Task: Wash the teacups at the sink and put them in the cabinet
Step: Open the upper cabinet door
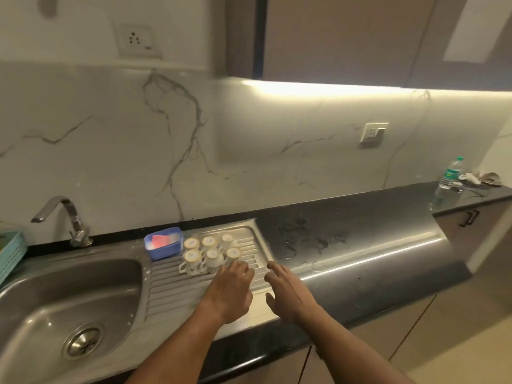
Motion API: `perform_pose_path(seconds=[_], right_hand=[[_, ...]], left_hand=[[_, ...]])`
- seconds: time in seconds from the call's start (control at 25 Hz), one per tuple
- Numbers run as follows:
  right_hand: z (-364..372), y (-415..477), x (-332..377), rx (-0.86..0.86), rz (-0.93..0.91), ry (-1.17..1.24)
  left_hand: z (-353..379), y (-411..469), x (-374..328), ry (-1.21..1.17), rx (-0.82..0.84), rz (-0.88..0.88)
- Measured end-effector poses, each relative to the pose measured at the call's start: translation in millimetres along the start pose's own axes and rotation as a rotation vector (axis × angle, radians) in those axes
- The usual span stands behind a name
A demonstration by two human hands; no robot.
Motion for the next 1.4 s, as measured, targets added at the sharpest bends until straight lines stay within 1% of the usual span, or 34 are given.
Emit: perform_pose_path(seconds=[0.08,0.2,0.32,0.52,0.64,0.76,0.88,0.96,1.08,1.16,1.24,1.28,1.32,1.4], right_hand=[[-17,-6,-51,-0.051,0.029,-0.006],[-39,-11,-130,-0.079,0.048,-0.023],[-69,-17,-232,-0.119,0.043,-0.069],[-118,-19,-357,-0.167,0.05,-0.131],[-147,0,-408,-0.219,0.034,-0.1],[-180,33,-440,-0.292,0.009,-0.069],[-215,76,-465,-0.389,-0.03,-0.106],[-240,101,-480,-0.438,-0.029,-0.084],[-266,152,-508,-0.483,0.0,0.083],[-278,183,-523,-0.519,0.094,0.341],[-274,205,-537,-0.544,0.228,0.74],[-270,215,-540,-0.54,0.249,0.968],[-266,226,-539,-0.528,0.228,1.188],[-261,242,-533,-0.495,0.093,1.611]], left_hand=[[1,39,-36,0.045,-0.012,0.045],[6,102,-89,0.092,-0.023,0.102],[13,183,-163,0.13,-0.059,0.157],[-5,285,-251,0.13,-0.121,0.225],[-40,337,-271,0.214,-0.175,0.224],[-84,381,-270,0.297,-0.246,0.244],[-122,422,-263,0.328,-0.331,0.239],[-143,449,-257,0.316,-0.36,0.231],[-161,498,-240,0.318,-0.398,0.147],[-167,522,-230,0.293,-0.414,0.109],[-169,537,-223,0.278,-0.452,0.099],[-169,543,-221,0.285,-0.463,0.098],[-170,546,-220,0.282,-0.459,0.092],[-171,549,-220,0.19,-0.487,0.053]])
Point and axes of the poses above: each hand's wrist, its own y-axis towards the middle knuckle, its own z-axis out of the palm, x = y × z, the point moved 7 cm from there along y, towards the middle knuckle, and after that the axes turned 13 degrees about -y, right-handed, at the moved point
